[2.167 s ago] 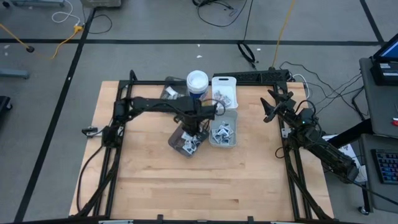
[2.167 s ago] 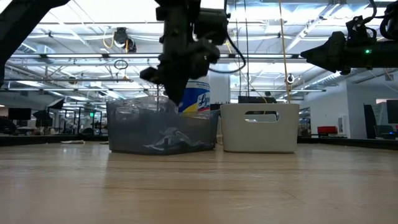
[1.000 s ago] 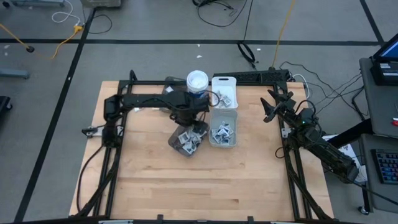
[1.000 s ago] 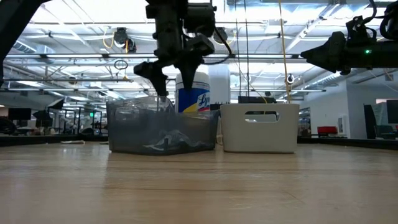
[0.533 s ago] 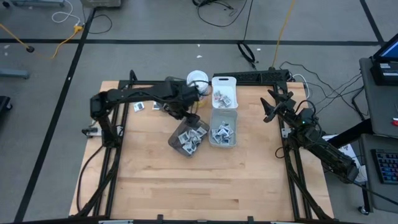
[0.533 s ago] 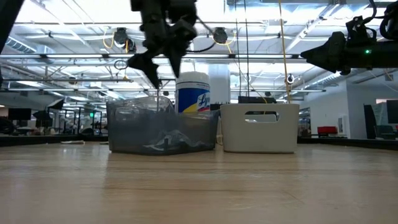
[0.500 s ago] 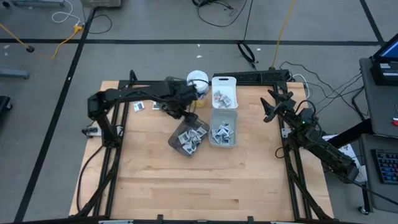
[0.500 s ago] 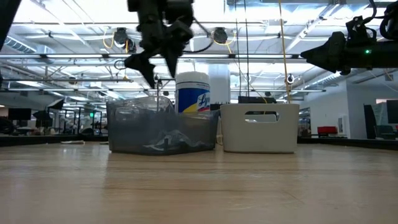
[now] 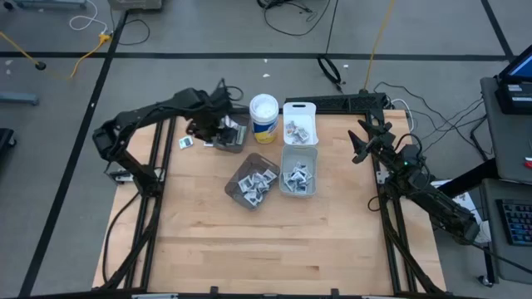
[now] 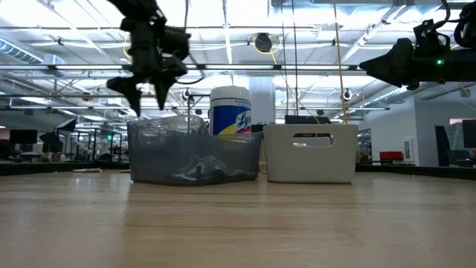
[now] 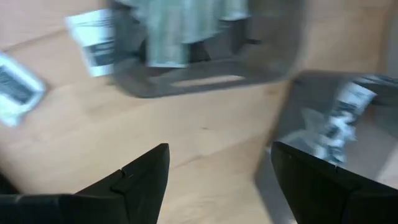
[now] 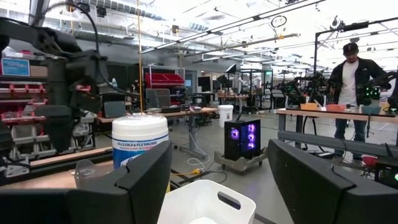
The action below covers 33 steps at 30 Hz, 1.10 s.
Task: Pick & Place First Aid Supplies
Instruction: Put the left towelette pack into the bottom black bin
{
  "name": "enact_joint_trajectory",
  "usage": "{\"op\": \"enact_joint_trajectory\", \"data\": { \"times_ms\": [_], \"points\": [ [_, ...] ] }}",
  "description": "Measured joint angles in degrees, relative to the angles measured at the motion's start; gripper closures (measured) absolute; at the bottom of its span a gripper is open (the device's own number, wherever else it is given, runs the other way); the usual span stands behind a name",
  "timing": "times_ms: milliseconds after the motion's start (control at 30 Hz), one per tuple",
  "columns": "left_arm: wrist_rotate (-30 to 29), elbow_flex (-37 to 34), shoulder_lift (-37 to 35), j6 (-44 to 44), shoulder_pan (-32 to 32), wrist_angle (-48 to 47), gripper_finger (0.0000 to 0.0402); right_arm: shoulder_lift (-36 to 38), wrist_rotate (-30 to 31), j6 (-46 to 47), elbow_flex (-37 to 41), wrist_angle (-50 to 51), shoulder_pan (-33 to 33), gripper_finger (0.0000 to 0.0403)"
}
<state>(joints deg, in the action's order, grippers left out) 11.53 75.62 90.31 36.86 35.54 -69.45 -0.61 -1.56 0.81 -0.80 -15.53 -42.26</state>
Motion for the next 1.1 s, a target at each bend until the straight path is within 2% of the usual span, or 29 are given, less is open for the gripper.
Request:
{"op": "enact_joint_trajectory", "data": {
  "times_ms": [300, 600, 967, 1100],
  "points": [
    [-0.06, -8.68, -6.08, -1.25, 11.12, -1.23, 0.0126, 0.01, 0.01, 0.01, -0.01, -0.01, -0.01, 0.0140],
    [0.28, -10.48, -7.13, -1.46, 21.01, -1.23, 0.0119, 0.01, 0.00, 0.01, -0.01, -0.01, 0.00, 0.0140],
    [0.41, -10.60, -7.13, -1.88, 26.51, -1.39, 0.0119, 0.01, 0.00, 0.00, -0.02, -0.02, 0.00, 0.0140],
    [-0.06, -13.65, -7.11, -1.89, 27.23, -0.31, 0.0121, 0.00, 0.02, 0.01, -0.02, 0.00, 0.00, 0.0140]
  ]
}}
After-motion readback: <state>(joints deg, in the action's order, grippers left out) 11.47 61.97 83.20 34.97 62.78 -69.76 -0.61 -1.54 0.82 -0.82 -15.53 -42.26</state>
